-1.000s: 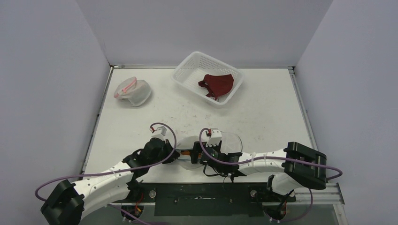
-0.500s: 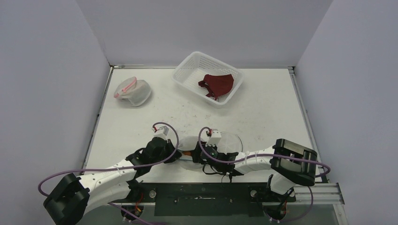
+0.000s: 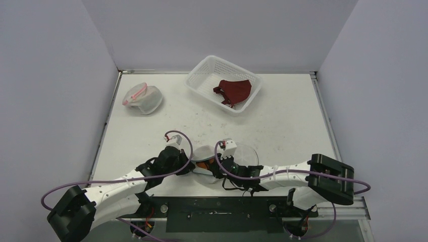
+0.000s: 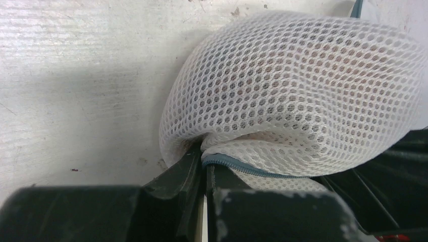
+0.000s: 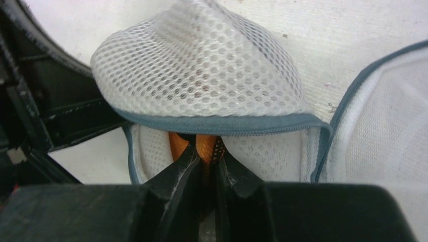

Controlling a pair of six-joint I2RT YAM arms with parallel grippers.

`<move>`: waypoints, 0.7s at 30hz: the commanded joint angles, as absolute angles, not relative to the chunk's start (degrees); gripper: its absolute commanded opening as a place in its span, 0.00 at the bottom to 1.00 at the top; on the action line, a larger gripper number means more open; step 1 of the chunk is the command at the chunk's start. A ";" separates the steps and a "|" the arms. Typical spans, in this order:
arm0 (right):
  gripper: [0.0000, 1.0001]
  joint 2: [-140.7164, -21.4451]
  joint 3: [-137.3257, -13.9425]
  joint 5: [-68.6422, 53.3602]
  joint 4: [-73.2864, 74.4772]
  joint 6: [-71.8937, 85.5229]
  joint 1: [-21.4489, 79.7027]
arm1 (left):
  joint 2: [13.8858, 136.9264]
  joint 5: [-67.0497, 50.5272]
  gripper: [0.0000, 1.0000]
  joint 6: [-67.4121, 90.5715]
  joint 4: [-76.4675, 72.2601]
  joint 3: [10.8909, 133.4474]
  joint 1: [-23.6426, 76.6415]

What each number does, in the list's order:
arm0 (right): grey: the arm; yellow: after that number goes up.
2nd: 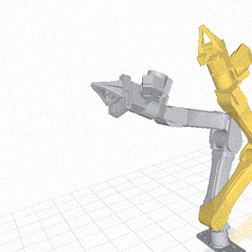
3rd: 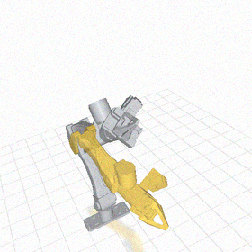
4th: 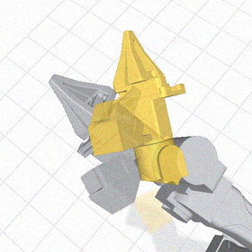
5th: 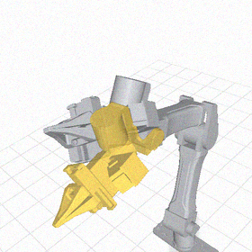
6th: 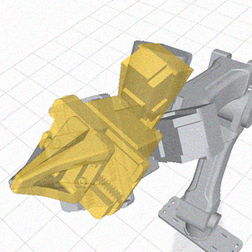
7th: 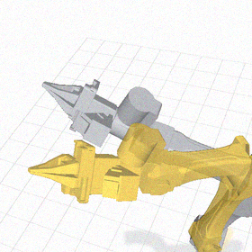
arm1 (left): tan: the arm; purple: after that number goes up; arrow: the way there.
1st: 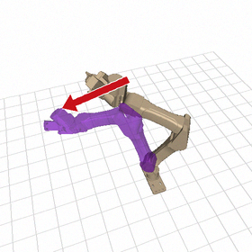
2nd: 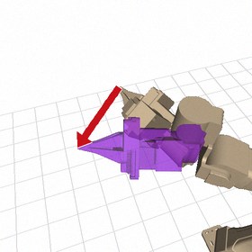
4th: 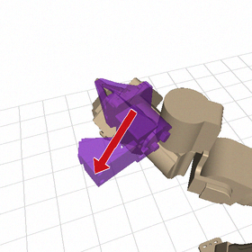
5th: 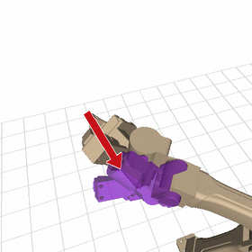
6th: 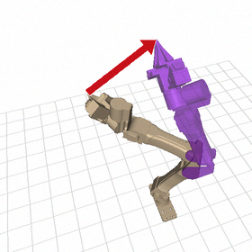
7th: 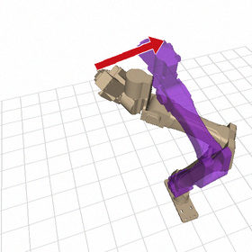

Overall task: Unzip the laundry bag and remove the bra
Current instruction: Pick up the bra from the laundry bag.

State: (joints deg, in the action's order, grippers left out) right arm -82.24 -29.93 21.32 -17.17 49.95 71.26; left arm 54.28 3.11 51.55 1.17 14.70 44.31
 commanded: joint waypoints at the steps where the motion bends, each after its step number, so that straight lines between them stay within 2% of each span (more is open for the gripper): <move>1: 0.05 -76.07 -31.33 16.02 -16.67 38.09 72.64 | 54.50 5.48 0.00 51.87 5.44 19.25 43.55; 9: 0.05 -71.81 -35.43 14.38 -5.32 24.09 76.24 | 54.71 2.51 0.00 52.55 7.19 24.90 40.67; 21: 0.05 -76.33 -39.16 19.09 -0.36 17.93 81.08 | 54.76 2.44 0.01 50.38 13.23 36.68 40.57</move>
State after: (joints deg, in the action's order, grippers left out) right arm -75.20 -36.58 18.61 -2.00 21.26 78.67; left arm 55.13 0.78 51.92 13.43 31.83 41.19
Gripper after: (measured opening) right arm 0.120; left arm 0.018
